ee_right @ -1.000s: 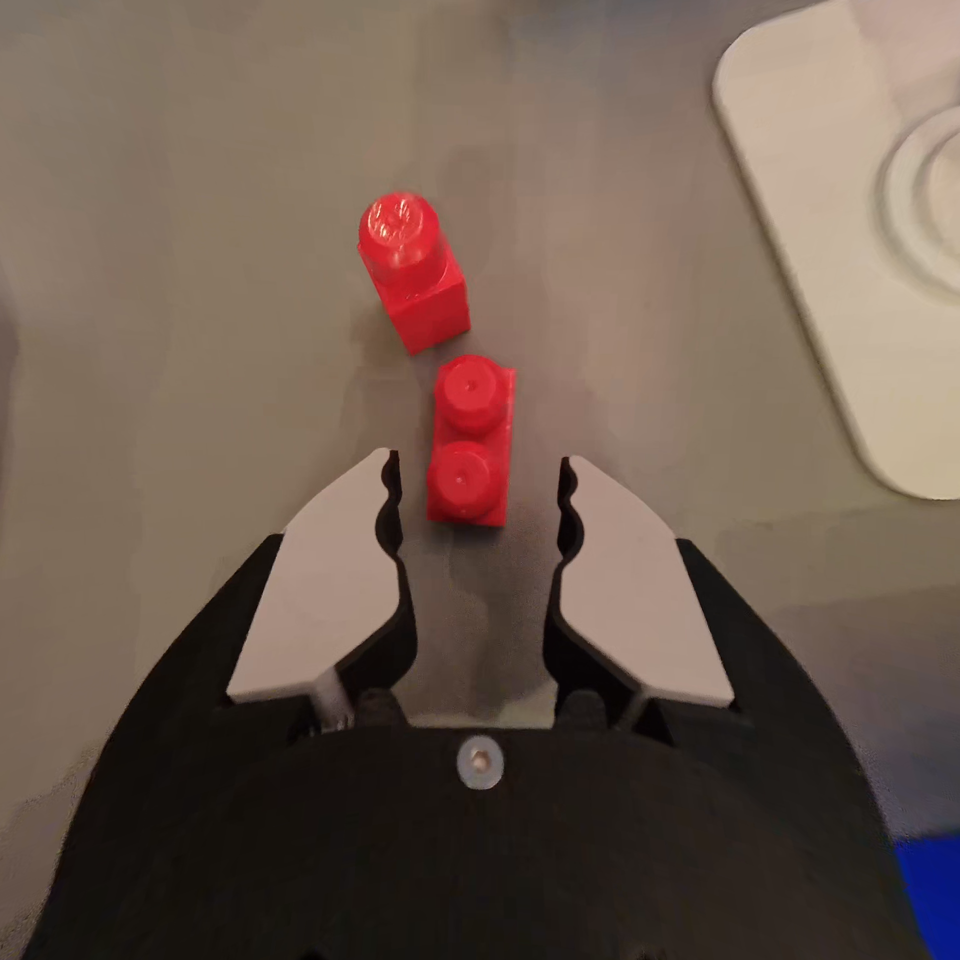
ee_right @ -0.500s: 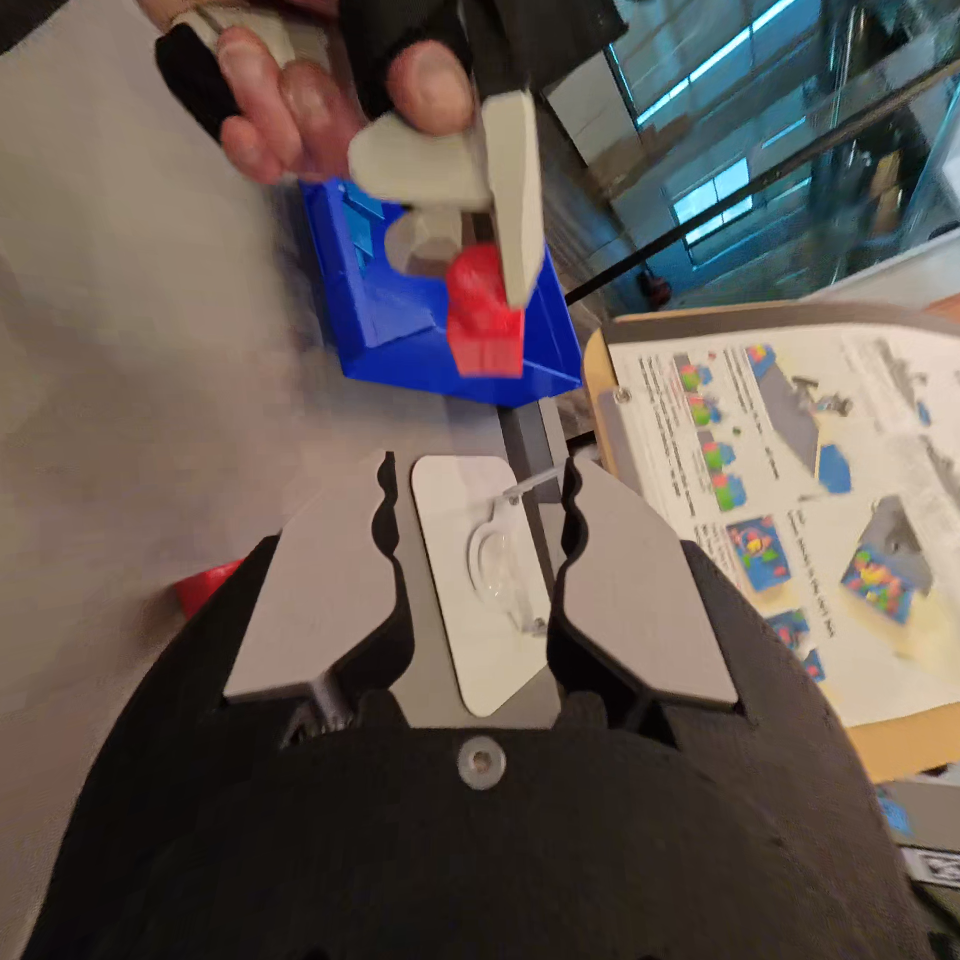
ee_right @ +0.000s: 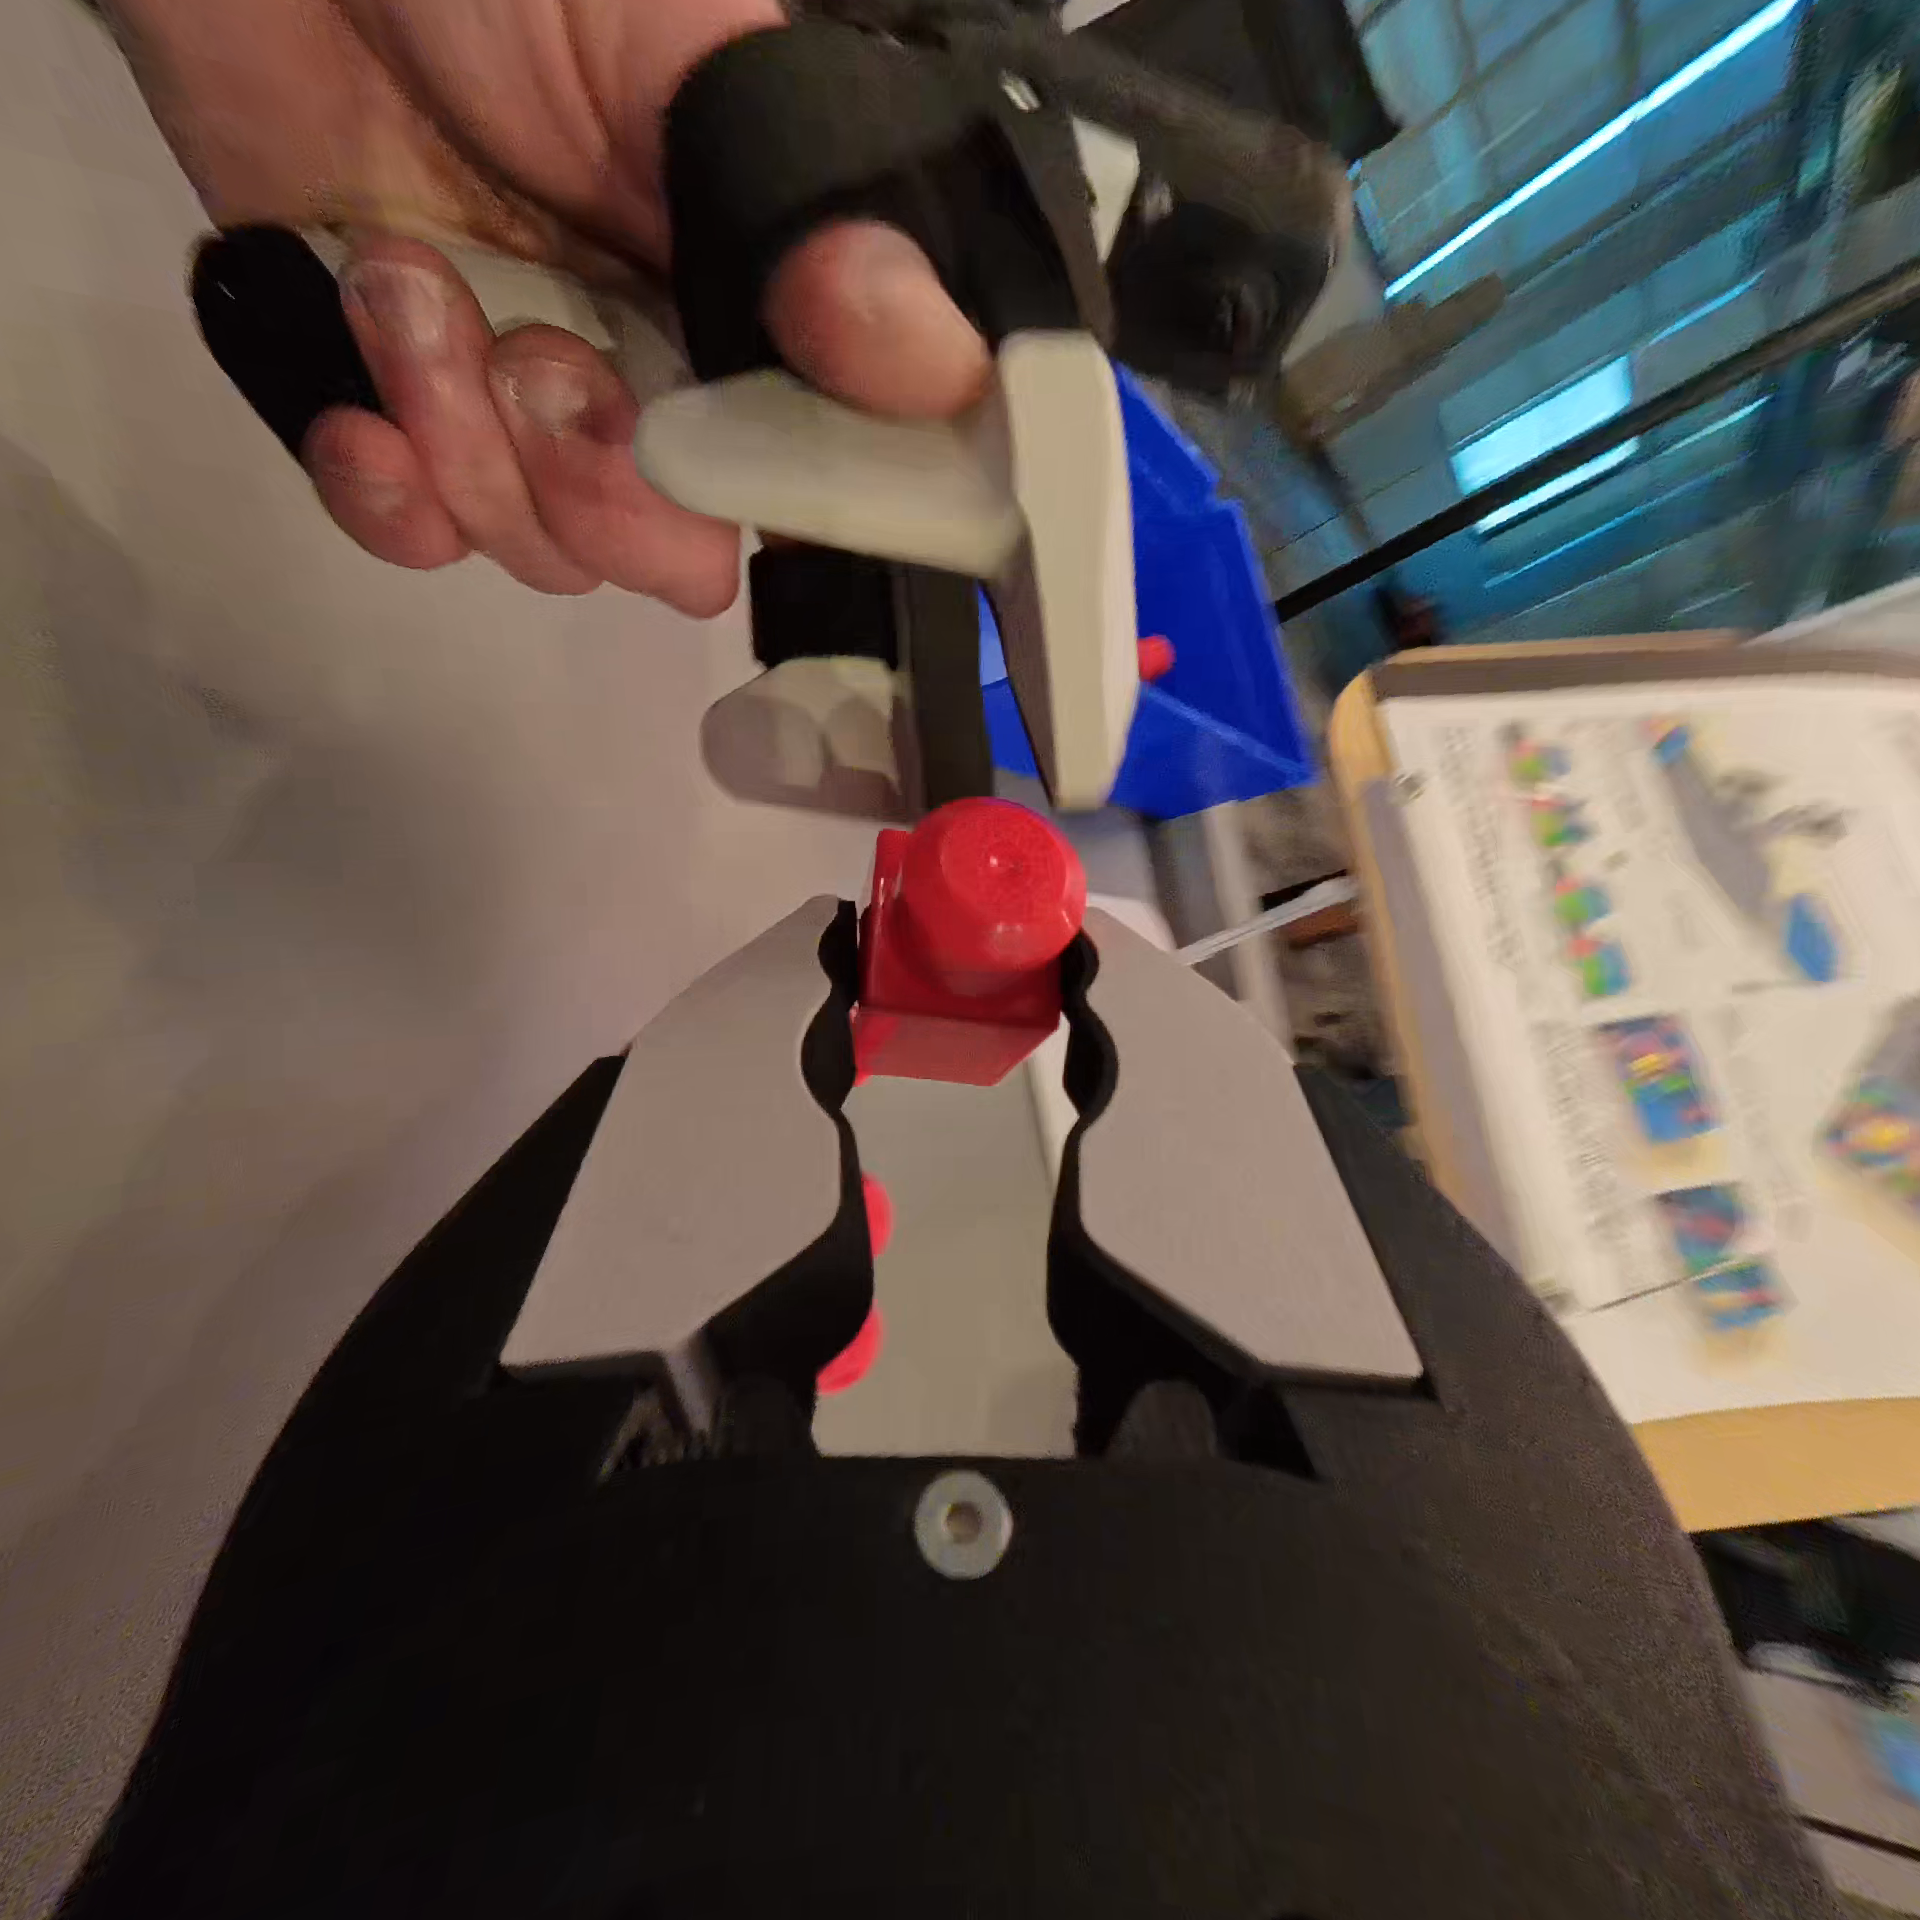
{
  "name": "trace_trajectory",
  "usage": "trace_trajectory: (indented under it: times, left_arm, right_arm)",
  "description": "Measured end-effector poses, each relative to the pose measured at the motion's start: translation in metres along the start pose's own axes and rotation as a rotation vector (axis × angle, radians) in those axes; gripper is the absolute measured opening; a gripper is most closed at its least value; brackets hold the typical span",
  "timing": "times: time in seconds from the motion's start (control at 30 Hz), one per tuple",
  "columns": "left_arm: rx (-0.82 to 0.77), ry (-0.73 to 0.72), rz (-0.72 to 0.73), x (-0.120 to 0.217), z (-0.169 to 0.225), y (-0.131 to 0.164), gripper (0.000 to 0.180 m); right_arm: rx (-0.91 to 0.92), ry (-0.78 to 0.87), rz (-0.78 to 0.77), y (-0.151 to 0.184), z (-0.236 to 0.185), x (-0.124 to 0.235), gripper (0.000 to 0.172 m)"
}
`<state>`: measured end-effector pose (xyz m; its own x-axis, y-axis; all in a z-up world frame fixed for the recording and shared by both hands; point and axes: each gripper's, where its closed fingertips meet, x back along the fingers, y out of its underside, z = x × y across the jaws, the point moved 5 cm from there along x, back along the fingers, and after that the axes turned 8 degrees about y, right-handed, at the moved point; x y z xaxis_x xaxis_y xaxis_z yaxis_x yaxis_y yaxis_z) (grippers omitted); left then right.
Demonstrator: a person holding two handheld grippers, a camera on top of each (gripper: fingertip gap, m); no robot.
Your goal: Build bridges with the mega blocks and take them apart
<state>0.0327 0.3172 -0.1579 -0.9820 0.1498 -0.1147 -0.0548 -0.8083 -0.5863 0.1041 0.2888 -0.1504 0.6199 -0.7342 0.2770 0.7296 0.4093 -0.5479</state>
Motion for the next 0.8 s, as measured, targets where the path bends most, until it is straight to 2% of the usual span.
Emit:
trace_trajectory:
  times: [0.13, 0.27, 0.37, 0.57, 0.63, 0.73, 0.8]
  left_arm:
    - [-0.21, -0.12, -0.003, 0.015, 0.001, 0.0, 0.076]
    - [-0.489, -0.439, -0.212, 0.03, -0.028, 0.014, 0.093]
    - [-0.546, -0.537, -0.334, 0.03, -0.049, 0.028, 0.105]
    - [-0.594, -0.558, -0.467, 0.017, -0.067, 0.044, 0.109]
    - [-0.578, -0.56, -0.483, 0.018, -0.071, 0.044, 0.11]
    - [-0.604, -0.554, -0.487, 0.02, -0.073, 0.041, 0.112]
    - [-0.628, -0.552, -0.508, 0.02, -0.075, 0.041, 0.116]
  right_arm:
    - [-0.352, -0.17, -0.061, 0.027, -0.007, 0.012, 0.037]
    - [-0.612, -0.349, -0.102, 0.053, -0.028, 0.009, 0.037]
    - [-0.723, -0.491, -0.09, 0.062, -0.046, 0.004, 0.037]
    - [-0.628, -0.572, -0.141, 0.072, -0.071, -0.017, 0.038]
    - [-0.592, -0.583, -0.172, 0.074, -0.075, -0.02, 0.047]
    - [-0.556, -0.556, -0.182, 0.074, -0.068, -0.015, 0.05]
    - [-0.529, -0.54, -0.213, 0.076, -0.064, -0.006, 0.045]
